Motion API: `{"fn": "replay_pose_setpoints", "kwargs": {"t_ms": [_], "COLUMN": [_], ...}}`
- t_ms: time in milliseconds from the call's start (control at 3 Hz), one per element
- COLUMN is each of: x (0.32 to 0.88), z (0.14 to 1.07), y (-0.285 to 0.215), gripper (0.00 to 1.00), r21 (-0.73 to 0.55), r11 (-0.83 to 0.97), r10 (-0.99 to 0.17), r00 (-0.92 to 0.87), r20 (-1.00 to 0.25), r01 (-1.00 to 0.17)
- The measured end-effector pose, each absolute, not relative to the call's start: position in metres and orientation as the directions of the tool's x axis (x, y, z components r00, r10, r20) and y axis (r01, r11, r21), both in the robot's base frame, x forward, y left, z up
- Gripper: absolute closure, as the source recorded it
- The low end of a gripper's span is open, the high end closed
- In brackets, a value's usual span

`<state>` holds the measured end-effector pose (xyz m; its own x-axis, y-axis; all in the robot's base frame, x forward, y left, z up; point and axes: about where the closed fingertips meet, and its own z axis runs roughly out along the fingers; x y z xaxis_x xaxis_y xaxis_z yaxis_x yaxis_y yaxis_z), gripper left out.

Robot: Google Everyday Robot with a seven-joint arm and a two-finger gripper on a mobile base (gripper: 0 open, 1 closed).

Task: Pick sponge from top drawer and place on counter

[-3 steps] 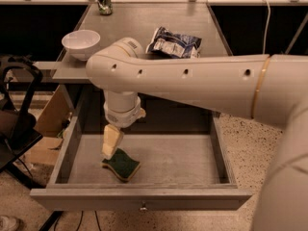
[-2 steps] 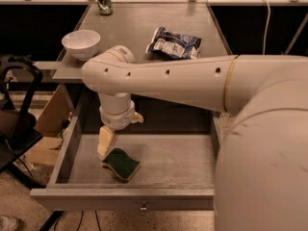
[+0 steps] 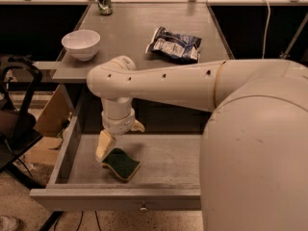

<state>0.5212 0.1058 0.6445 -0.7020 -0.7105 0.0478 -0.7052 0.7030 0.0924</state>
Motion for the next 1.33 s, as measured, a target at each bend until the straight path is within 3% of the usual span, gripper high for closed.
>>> {"fn": "replay_pose_setpoints", "kwargs": {"t_ms": [1000,1333], "x": [0.487,0.482], "z": [0.591,0.573], "y": [0.12,0.13], "gripper": [0.0,0.17], "r21": [0.13,0.111], "r11": [0.71,0.707], "r10": [-0.694,-0.697], "r00": [-0.719,-0.715], "r20": [-0.043,-0.058], "r01": [-0.692,-0.698]}}
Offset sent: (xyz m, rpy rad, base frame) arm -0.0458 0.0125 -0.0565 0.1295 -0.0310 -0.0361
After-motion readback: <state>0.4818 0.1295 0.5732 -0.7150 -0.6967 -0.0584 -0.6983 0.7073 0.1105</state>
